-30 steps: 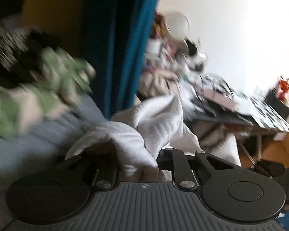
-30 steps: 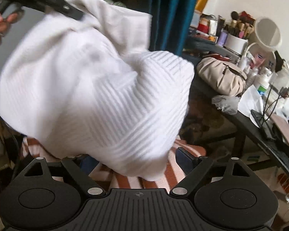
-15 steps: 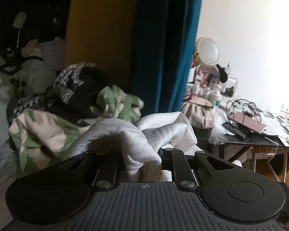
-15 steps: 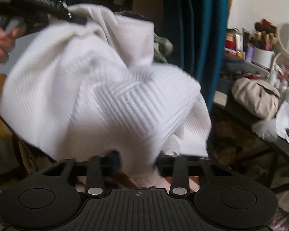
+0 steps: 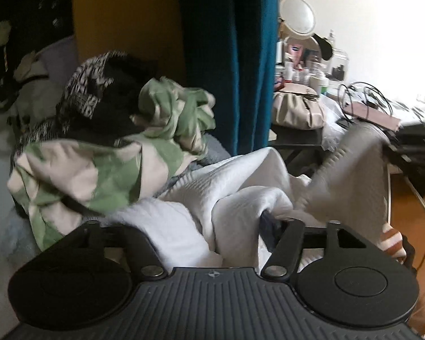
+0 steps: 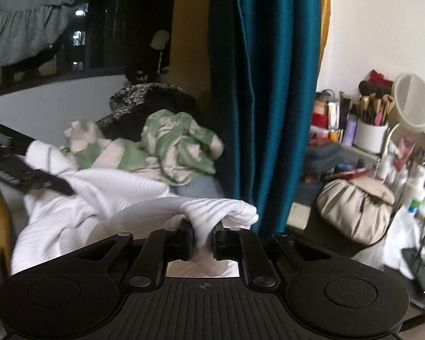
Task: Fold clothes
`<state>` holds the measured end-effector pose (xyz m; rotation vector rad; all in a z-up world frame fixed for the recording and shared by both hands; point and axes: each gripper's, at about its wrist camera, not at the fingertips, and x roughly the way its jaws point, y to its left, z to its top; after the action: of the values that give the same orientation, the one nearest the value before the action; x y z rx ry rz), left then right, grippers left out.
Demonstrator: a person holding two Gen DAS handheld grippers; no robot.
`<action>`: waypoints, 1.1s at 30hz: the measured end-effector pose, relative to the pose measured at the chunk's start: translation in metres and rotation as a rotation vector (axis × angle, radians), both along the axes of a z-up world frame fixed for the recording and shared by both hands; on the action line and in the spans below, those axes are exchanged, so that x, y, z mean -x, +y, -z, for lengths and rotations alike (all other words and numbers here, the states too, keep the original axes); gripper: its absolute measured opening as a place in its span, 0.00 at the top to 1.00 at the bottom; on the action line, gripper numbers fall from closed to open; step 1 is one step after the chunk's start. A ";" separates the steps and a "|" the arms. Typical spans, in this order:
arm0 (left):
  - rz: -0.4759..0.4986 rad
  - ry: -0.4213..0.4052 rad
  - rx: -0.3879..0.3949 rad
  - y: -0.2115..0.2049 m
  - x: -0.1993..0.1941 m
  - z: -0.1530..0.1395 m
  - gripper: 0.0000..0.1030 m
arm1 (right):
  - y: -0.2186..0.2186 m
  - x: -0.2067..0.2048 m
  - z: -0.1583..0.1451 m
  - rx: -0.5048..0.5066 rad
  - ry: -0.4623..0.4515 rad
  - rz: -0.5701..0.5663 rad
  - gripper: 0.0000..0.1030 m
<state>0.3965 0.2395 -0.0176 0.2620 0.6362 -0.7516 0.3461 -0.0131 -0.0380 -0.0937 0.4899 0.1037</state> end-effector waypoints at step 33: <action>-0.106 0.006 -0.216 -0.042 0.072 0.030 0.01 | -0.026 -0.148 0.158 -0.367 0.560 -0.267 0.26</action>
<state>0.3244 0.1980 -0.0475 0.4211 0.7328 -0.5828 0.4941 -0.0394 -0.1961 0.2382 1.0075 0.4874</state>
